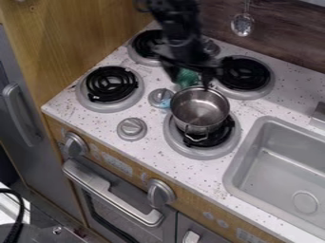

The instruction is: Move the silver pot into the lower left burner

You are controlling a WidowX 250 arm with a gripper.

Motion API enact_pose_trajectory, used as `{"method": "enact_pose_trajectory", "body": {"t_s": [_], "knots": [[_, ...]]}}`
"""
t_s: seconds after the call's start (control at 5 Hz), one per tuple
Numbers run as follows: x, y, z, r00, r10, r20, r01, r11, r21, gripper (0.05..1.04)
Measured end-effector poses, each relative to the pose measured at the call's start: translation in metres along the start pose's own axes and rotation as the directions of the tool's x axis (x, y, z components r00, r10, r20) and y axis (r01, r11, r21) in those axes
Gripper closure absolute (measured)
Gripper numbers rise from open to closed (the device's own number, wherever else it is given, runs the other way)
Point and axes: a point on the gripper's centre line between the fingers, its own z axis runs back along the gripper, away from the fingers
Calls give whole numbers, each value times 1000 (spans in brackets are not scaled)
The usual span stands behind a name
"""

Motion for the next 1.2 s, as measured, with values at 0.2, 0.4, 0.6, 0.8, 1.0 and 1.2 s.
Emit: {"method": "enact_pose_trajectory", "body": {"t_s": [0.2, 0.4, 0.6, 0.8, 1.0, 1.2], "knots": [[2, -36, 3, 999, -31, -23, 32, 999, 14, 85], [-3, -52, -14, 995, -47, -82, 51, 998, 40, 85], [-10, -54, -42, 990, -21, -141, 35, 995, 96, 85], [-17, -50, -65, 983, -5, -186, 31, 990, 137, 85], [-21, -46, -77, 979, 6, -203, 26, 987, 157, 125], [-23, -49, -81, 981, 26, -193, 1, 990, 139, 402]]}}
